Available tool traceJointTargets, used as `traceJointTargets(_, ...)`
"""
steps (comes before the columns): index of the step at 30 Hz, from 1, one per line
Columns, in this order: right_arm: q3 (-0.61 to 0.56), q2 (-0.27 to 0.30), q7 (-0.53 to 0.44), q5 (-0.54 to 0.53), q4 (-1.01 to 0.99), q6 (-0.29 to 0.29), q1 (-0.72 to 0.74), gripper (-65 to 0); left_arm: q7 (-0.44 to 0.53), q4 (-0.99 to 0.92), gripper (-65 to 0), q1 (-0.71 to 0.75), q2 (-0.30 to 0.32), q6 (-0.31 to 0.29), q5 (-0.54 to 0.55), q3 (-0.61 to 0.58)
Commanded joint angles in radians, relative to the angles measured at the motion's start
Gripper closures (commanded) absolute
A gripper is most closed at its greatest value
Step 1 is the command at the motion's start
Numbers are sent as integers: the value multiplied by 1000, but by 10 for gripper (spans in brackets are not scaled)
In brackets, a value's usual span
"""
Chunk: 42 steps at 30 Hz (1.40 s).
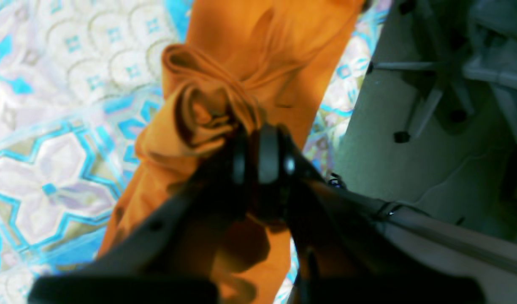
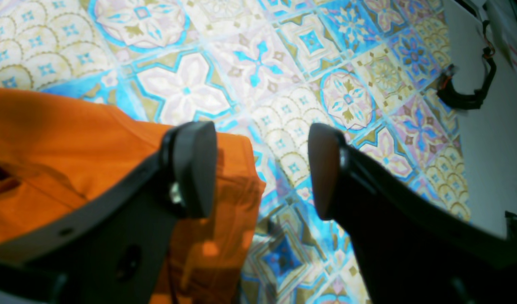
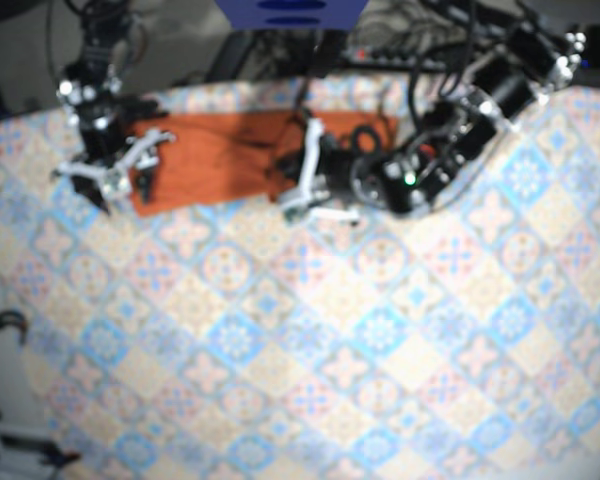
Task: Fold the T-shirt properly
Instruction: 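Lift the held strip end with the left gripper toward the right gripper, then lay the folded end onto the strip's middle with the left gripper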
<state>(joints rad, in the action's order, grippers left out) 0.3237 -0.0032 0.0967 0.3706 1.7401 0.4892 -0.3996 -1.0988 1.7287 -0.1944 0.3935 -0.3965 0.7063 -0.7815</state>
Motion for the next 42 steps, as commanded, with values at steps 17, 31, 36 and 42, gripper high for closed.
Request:
traceJointTargets(17,4,-16,-25,-6,14,-8,3,-338,18,11,-20,-20,3,-2,-3,-56)
traceJointTargets(31,2,-19,-25,-6,14,-8,3,-338,111,-94,-21,-23,2,0,-52,-57)
traceJointTargets(36,2,-19,-25,-6,14,-8,3,-338,119,-95,-33,-23,-1,0,-50,-51)
traceJointTargets(42,2,-19,-25,-6,14,-8,3,-338,148,-95,-188,-23,-12,0,-50,-51)
